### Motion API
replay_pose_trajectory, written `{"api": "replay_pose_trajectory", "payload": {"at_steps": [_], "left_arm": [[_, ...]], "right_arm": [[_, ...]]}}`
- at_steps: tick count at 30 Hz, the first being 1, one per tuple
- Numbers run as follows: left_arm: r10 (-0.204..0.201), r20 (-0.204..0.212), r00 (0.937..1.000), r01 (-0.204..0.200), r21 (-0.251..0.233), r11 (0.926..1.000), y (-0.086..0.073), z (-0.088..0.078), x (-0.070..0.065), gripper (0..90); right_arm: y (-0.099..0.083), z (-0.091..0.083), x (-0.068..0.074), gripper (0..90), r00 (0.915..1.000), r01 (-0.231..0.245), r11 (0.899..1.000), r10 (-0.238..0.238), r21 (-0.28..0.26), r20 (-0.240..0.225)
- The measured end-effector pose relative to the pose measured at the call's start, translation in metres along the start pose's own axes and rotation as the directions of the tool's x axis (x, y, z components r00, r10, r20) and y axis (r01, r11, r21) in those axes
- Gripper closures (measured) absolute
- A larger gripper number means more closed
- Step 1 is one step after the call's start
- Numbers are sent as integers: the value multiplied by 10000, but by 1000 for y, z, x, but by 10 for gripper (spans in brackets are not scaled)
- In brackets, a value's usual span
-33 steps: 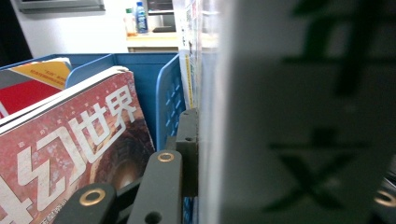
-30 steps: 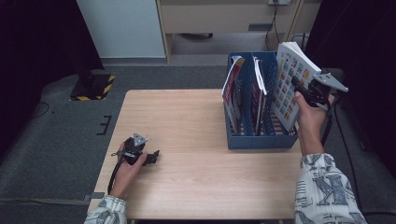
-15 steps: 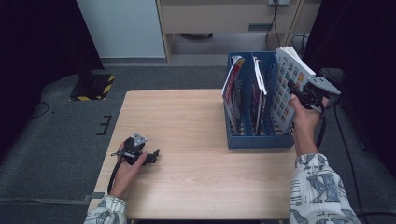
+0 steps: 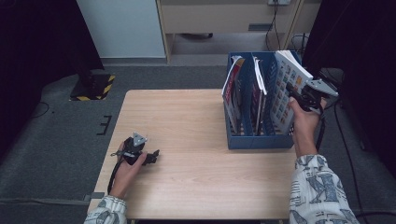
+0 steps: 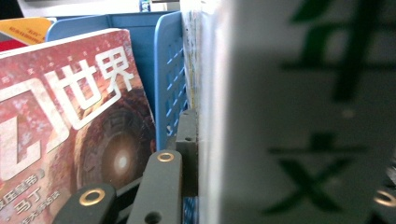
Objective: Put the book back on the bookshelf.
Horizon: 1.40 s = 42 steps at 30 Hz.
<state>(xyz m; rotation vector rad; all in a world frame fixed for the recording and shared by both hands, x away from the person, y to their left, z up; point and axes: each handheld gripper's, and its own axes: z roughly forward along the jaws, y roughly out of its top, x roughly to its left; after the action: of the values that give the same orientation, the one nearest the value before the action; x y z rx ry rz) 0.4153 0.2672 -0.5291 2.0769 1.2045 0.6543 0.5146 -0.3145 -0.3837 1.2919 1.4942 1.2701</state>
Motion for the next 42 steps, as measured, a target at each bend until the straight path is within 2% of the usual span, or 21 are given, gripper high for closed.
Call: {"api": "replay_pose_trajectory", "payload": {"at_steps": [11, 26, 29, 34, 38, 42], "left_arm": [[-29, 1, 10000, 29, -44, 10000, 0, 0, 0, 48], [14, 16, 10000, -14, -36, 10000, 0, 1, 0, 48], [40, 23, 10000, -40, -16, 10000, 1, 1, -1, 48], [46, 17, 10000, -46, -13, 10000, 1, 1, -1, 48], [74, 33, 10000, -74, -12, 10000, 1, 1, -1, 48], [75, 17, 10000, -75, -41, 10000, 1, 1, -1, 48]], "right_arm": [[-8, 2, 2, 740, 10000, 75, 9999, -75, 141, -3], [-18, 8, 5, 740, 9999, 105, 9999, -106, 72, 43], [-23, 9, 5, 740, 9995, 74, 9999, -71, -89, 293], [-26, 10, 7, 740, 9990, 195, 9997, -188, -172, 412], [-27, 12, 9, 740, 9996, 136, 9998, -134, -109, 249], [-26, 12, 13, 738, 9995, 322, 9995, -322, 39, 22]]}}
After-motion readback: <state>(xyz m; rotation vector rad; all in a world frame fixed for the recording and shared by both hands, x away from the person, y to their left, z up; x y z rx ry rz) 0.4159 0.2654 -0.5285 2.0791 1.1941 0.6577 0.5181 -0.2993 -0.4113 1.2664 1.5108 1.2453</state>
